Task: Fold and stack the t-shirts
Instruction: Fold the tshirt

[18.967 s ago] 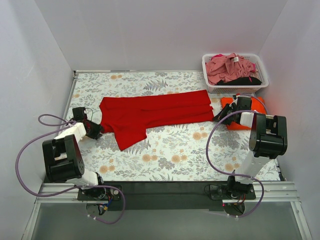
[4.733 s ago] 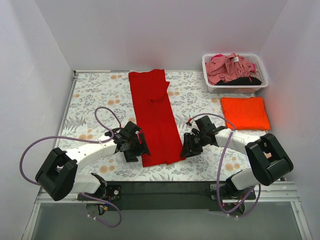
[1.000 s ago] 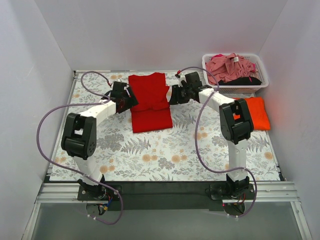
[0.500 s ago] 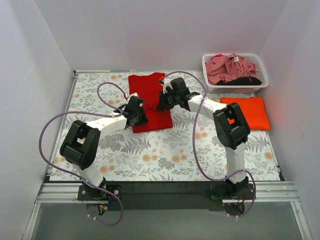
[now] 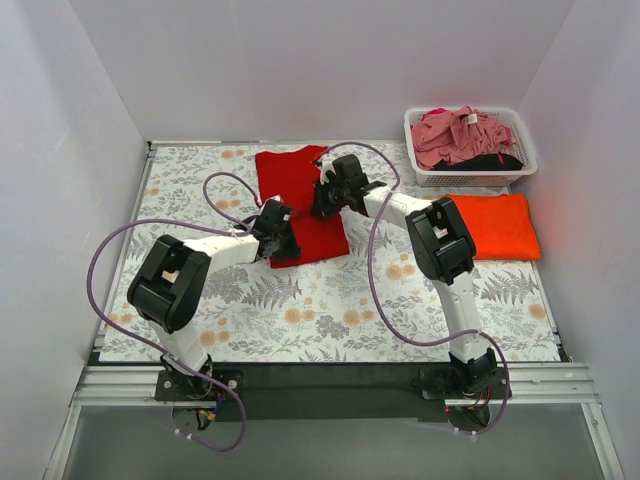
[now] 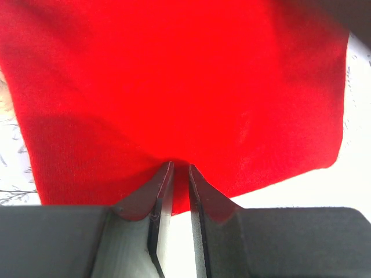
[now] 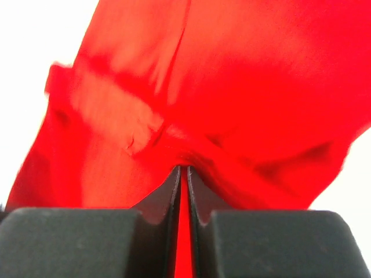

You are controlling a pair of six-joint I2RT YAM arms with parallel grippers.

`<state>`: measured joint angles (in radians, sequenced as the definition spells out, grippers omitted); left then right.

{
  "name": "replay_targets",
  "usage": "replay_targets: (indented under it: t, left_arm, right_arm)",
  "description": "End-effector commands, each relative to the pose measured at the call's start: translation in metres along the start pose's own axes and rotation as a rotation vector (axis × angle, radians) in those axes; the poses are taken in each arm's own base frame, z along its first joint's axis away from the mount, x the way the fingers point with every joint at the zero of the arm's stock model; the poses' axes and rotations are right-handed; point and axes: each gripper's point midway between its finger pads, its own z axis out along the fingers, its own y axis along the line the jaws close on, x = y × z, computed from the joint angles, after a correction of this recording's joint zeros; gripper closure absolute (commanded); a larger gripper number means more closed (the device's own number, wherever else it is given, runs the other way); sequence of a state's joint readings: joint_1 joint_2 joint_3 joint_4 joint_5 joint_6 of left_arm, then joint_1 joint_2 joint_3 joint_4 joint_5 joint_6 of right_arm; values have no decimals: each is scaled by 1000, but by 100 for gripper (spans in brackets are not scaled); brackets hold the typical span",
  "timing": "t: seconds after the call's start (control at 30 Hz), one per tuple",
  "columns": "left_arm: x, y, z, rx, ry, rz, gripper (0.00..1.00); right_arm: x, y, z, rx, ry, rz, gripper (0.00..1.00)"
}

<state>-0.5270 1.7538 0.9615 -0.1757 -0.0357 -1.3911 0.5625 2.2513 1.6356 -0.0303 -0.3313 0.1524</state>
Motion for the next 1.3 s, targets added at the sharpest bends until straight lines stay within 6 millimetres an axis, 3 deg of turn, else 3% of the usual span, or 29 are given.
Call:
replay_targets:
  t: [0.0, 0.03, 0.1, 0.13, 0.23, 0.27, 0.33, 0.37, 0.43, 0.47, 0.5, 0.57, 0.6, 0.63, 0.73, 0.8, 1.03, 1.27]
  left_arm:
    - [43, 10, -10, -3, 138, 30, 84]
    - [49, 13, -11, -6, 150, 29, 84]
    - [56, 13, -16, 3, 172, 28, 84]
    - [61, 13, -22, 8, 179, 24, 85]
    - [75, 6, -39, 38, 206, 32, 84]
    - [88, 9, -43, 34, 228, 42, 84]
    - [95, 8, -53, 48, 239, 31, 82]
    - [92, 4, -63, 71, 222, -3, 78]
    - [84, 1, -70, 81, 179, -18, 75]
    - [74, -6, -78, 106, 140, -28, 72]
    - [68, -9, -82, 114, 119, -33, 72]
    - [56, -17, -94, 143, 67, -50, 69]
    - [53, -17, -98, 150, 50, -60, 68]
    - [50, -17, -102, 154, 32, -75, 68]
    - [40, -8, -111, 139, -51, -126, 70]
    - [36, 1, -111, 107, -94, -167, 77]
    - [65, 31, -87, -2, -26, -227, 95]
    - [86, 43, -75, -44, 50, -231, 97]
  right_arm:
    - [-53, -35, 4, 105, -139, -44, 84]
    - [-75, -42, 1, 118, -185, -52, 82]
    - [-83, -61, 6, 148, -204, -43, 81]
    - [-97, -62, 4, 150, -235, -56, 80]
    - [-115, -59, -7, 134, -268, -83, 75]
    - [-123, -49, -21, 112, -282, -97, 74]
    - [-125, -31, -36, 61, -283, -110, 69]
    - [-121, -14, -50, 7, -277, -119, 68]
    - [-113, -1, -65, -31, -267, -115, 67]
    - [-121, 20, -84, -91, -292, -135, 68]
    - [-96, 26, -84, -126, -244, -117, 68]
    - [-90, 56, -101, -222, -251, -138, 67]
    - [-65, 67, -97, -254, -207, -128, 67]
    - [-59, 78, -102, -275, -203, -135, 68]
    - [-23, 101, -92, -325, -143, -140, 71]
    - [-4, 119, -81, -365, -102, -150, 75]
    - [40, 142, -40, -413, 5, -152, 91]
    - [68, 137, -14, -396, 68, -139, 92]
